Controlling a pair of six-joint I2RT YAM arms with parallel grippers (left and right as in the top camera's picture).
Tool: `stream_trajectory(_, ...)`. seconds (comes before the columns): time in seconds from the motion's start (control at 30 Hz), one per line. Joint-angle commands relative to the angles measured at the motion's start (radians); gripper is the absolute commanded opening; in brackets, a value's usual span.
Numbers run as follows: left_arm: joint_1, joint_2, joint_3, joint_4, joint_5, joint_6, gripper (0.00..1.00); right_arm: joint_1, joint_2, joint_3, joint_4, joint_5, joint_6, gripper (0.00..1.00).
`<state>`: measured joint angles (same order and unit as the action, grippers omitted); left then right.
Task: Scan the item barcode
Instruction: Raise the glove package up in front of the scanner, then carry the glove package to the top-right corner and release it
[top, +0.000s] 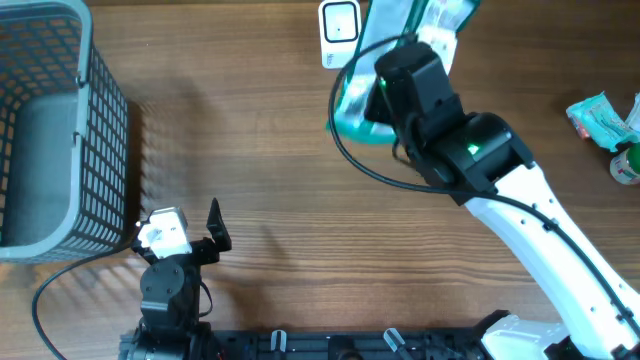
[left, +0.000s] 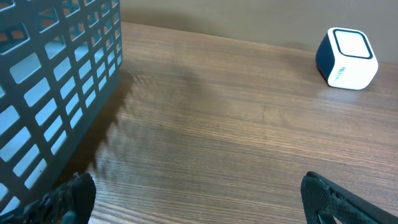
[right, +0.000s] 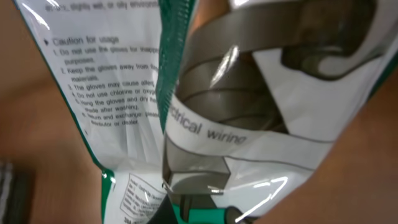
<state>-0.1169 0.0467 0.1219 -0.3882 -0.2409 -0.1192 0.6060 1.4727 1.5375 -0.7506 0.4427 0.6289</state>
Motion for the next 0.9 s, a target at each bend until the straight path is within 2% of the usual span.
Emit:
stream_trajectory(0.0,-0.003,-0.007,-0.005,0.004,0.005,-0.016,1.00,0.002,0.117,-0.001,0.190,0.208,-0.306,0.04)
stream_trajectory(0.07,-0.003,-0.007,-0.005,0.004,0.005,-0.016,1.00,0.002,0.216,-0.001,0.365,0.224,-0.502,0.04)
stream_trajectory(0.13,-0.003,-0.007,-0.005,0.004,0.005,-0.016,1.00,0.002,0.283,-0.001,0.515,0.295,-0.612,0.05)
stream_trajectory(0.17,-0.003,-0.007,-0.005,0.004,0.005,-0.016,1.00,0.002,0.346,-0.001,0.686,0.407,-0.678,0.05)
stream_trajectory(0.23,-0.003,-0.007,-0.005,0.004,0.005,-0.016,1.00,0.001,0.430,-0.001,0.932,0.511,-0.788,0.04)
stream_trajectory(0.27,-0.003,-0.007,-0.005,0.004,0.005,-0.016,1.00,0.000,0.493,-0.001,1.116,0.552,-0.872,0.05)
stream_trajectory(0.37,-0.003,-0.007,-0.005,0.004,0.005,-0.016,1.00,-0.008,0.656,-0.001,1.507,0.563,-1.025,0.04)
stream_trajectory(0.47,-0.003,-0.007,-0.005,0.004,0.005,-0.016,1.00,-0.015,0.801,0.000,1.770,0.523,-1.181,0.05)
stream_trajectory(0.57,-0.003,-0.007,-0.005,0.004,0.005,-0.016,1.00,-0.016,0.906,0.000,1.926,0.442,-1.345,0.05)
stream_trajectory(0.67,-0.003,-0.007,-0.005,0.004,0.005,-0.016,1.00,-0.021,0.969,0.002,2.073,0.430,-1.378,0.05)
stream_trajectory(0.77,-0.003,-0.007,-0.005,0.004,0.005,-0.016,1.00,-0.032,0.978,0.002,2.041,0.401,-1.377,0.05)
stream_trajectory(0.87,-0.003,-0.007,-0.005,0.004,0.005,-0.016,1.00,-0.040,0.978,0.002,1.964,0.292,-1.389,0.05)
